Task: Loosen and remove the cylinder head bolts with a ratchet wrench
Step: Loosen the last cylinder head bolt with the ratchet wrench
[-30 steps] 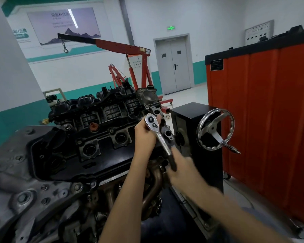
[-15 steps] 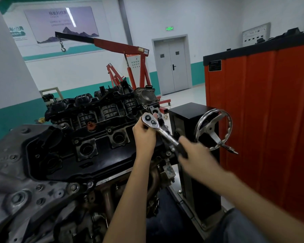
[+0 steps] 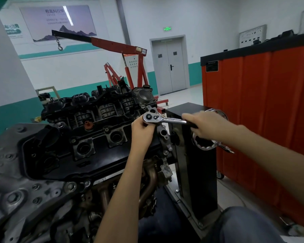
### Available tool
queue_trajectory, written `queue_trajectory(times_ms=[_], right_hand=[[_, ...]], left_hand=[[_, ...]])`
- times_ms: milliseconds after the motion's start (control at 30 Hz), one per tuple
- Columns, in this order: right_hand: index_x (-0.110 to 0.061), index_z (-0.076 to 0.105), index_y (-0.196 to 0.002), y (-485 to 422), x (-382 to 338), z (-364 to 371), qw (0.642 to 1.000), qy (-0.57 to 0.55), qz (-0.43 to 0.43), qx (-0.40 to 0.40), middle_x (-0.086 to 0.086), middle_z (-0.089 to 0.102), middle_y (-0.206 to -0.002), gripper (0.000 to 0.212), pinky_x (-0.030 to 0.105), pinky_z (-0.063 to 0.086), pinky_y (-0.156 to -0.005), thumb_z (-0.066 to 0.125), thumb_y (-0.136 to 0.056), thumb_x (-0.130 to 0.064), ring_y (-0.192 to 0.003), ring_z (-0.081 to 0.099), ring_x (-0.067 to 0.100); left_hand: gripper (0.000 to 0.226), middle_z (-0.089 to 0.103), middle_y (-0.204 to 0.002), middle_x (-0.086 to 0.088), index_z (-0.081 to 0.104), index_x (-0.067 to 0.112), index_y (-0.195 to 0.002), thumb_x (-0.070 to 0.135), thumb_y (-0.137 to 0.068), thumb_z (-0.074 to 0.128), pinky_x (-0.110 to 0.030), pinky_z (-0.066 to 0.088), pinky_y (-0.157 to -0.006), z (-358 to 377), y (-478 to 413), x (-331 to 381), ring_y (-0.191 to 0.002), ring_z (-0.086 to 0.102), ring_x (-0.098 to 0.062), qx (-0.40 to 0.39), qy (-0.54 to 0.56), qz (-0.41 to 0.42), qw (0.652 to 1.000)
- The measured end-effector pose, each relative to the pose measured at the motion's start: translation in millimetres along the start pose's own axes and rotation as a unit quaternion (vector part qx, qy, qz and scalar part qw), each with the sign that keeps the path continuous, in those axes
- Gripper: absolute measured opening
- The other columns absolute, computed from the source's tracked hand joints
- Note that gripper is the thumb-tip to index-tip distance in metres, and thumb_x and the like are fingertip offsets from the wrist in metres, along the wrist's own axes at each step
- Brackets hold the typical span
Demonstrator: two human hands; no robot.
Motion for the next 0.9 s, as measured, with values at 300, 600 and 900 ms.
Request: queue_trajectory(times_ms=[300,600,900], right_hand=[[-0.019,0.041,-0.094,51.1,-75.0,57.8,0.927,-0.343,0.136,0.066,-0.002,0.055,-0.07,0.02,0.019,0.042,-0.043,0.057,-0.087,-0.009,-0.056,0.056,0.012],[-0.011,0.047,-0.103,49.0,-96.2,71.2,0.877,-0.453,0.153,0.046,0.011,0.053,-0.069,0.023,0.03,0.045,-0.046,0.056,-0.083,-0.003,-0.052,0.049,0.017],[-0.023,0.042,-0.111,-4.9,-1.2,-5.4,1.0,0.011,-0.015,0.015,-0.003,0.057,-0.081,0.022,0.022,0.038,-0.058,0.052,-0.092,-0.022,-0.071,0.058,0.016]], left_hand=[[0.05,0.051,-0.051,0.021,0.06,0.041,-0.055,0.008,-0.092,0.061,-0.01,0.035,-0.055,4.3,2.2,-8.8,-0.053,0.042,0.005,0.06,0.017,0.001,0.998],[0.051,0.044,-0.049,0.019,0.052,0.036,-0.049,0.008,-0.091,0.062,-0.014,0.034,-0.056,2.4,-2.4,-11.4,-0.053,0.037,0.004,0.018,-0.003,-0.009,1.0],[0.04,0.051,-0.051,0.02,0.061,0.029,-0.063,0.001,-0.089,0.051,-0.009,0.032,-0.052,-4.0,-1.4,-9.8,-0.05,0.042,0.006,0.031,-0.001,-0.02,0.999]])
Point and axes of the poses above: each hand's wrist, its own y-axis away from the middle knuckle, its own z-axis out of the palm, x = y × z, the point moved 5 cm from there along -y, towards the middle knuckle
